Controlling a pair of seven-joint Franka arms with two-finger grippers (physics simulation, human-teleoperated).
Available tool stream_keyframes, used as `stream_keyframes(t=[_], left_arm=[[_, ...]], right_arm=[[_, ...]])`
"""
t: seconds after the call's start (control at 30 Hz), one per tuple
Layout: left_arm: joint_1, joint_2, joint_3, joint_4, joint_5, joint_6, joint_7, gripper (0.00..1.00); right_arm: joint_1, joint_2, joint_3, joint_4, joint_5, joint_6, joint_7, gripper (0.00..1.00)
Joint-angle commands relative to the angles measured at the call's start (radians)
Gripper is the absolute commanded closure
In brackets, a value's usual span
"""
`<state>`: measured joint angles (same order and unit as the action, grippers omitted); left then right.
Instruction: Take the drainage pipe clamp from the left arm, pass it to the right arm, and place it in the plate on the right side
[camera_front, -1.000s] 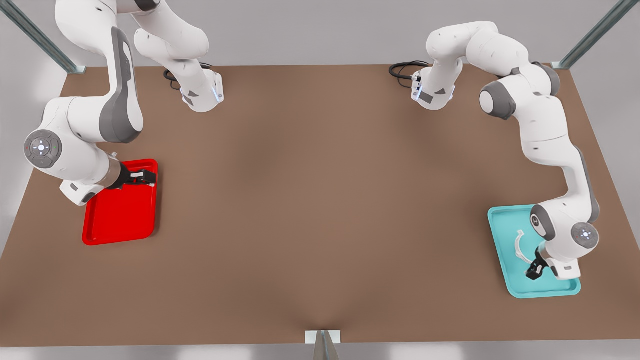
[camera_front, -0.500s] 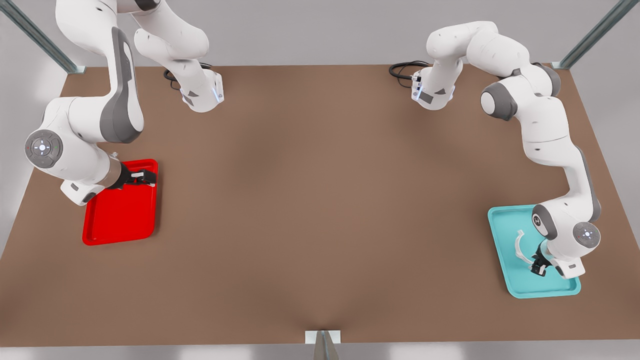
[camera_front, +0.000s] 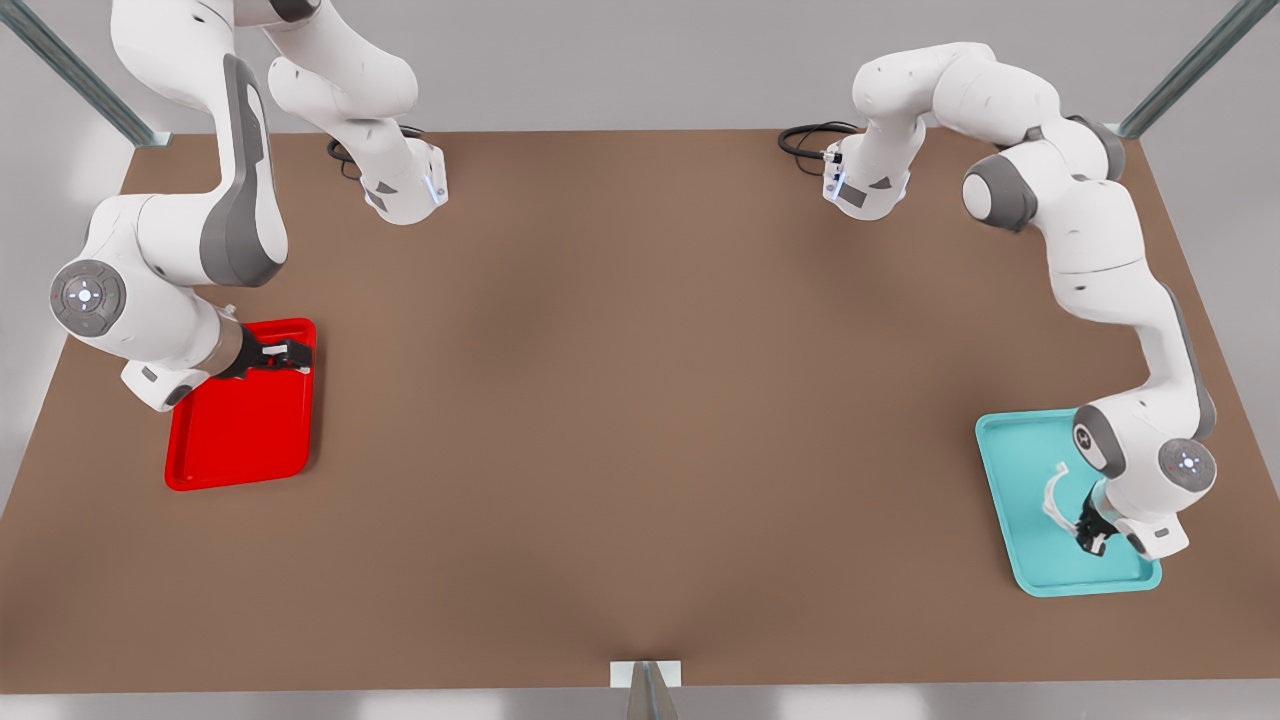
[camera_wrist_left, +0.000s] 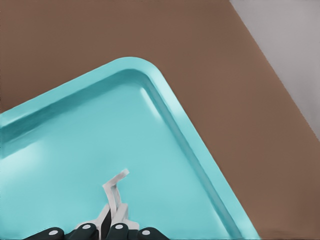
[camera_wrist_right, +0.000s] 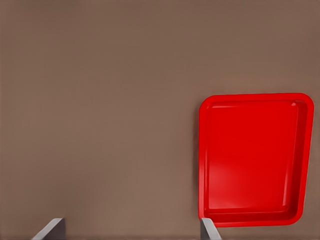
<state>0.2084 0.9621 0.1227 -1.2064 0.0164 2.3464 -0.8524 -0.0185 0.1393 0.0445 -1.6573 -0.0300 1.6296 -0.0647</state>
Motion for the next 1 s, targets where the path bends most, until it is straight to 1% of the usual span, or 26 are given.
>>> stream_keyframes(t=[0.0,0.07,0.13,0.27,0.33,0.4,0.47,0.5,0.53,0.6,0.67,0.73,0.8,0.83,0.97], left_arm=[[-0.007,-0.034,0.0,-0.008,-0.009,-0.079,-0.033,0.79],[-0.04,-0.1,-0.002,-0.012,-0.009,-0.257,-0.036,0.79],[-0.076,-0.141,-0.009,-0.022,-0.013,-0.361,-0.042,0.79],[-0.204,-0.198,-0.026,-0.025,-0.003,-0.501,-0.217,0.79],[-0.294,-0.22,-0.026,-0.025,0.0,-0.55,-0.336,0.79],[-0.392,-0.23,-0.031,-0.025,-0.001,-0.562,-0.595,0.79],[-0.454,-0.237,-0.048,-0.025,-0.003,-0.575,-0.856,0.79],[-0.477,-0.243,-0.069,-0.025,-0.006,-0.596,-0.985,0.79],[-0.492,-0.247,-0.113,-0.024,0.0,-0.602,-1.135,0.79],[-0.498,-0.247,-0.187,-0.016,0.0,-0.639,-1.315,0.79],[-0.547,-0.243,-0.207,-0.013,-0.001,-0.599,-1.542,0.79],[-0.587,-0.2,-0.213,0.067,-0.038,-0.599,-1.665,0.79],[-0.592,-0.163,-0.262,0.145,-0.039,-0.598,-1.806,0.79],[-0.603,-0.129,-0.304,0.186,-0.039,-0.572,-1.895,0.79],[-0.735,-0.082,-0.304,0.228,-0.038,-0.477,-1.912,0.79]], right_arm=[[0.0,-0.001,0.0,-0.001,0.001,-0.001,-0.003,0.0],[0.0,-0.001,0.0,0.001,0.001,-0.001,-0.003,0.0],[0.0,0.0,0.0,0.001,0.001,-0.001,-0.003,0.0],[0.0,0.002,0.0,0.001,0.001,-0.001,-0.003,0.0],[0.0,0.002,0.0,0.001,0.001,-0.001,-0.003,0.0],[0.0,0.002,0.0,0.001,0.001,-0.001,-0.004,0.0],[0.0,0.0,0.0,0.001,0.001,-0.001,-0.009,0.0],[0.0,0.0,0.0,0.001,0.001,-0.001,-0.01,0.0],[0.0,0.0,0.0,0.001,0.001,-0.001,-0.01,0.0],[0.0,0.002,0.0,0.001,0.001,-0.001,-0.01,0.0],[0.0,0.02,0.0,0.017,0.002,-0.001,-0.012,0.0],[0.0,0.029,0.0,0.017,0.001,0.001,-0.014,0.0],[0.0,0.04,0.0,0.028,0.001,0.003,-0.014,0.0],[0.0,0.056,0.0,0.039,0.001,0.003,-0.018,0.0],[0.086,0.16,0.0,0.117,0.008,-0.002,-0.037,0.0]])
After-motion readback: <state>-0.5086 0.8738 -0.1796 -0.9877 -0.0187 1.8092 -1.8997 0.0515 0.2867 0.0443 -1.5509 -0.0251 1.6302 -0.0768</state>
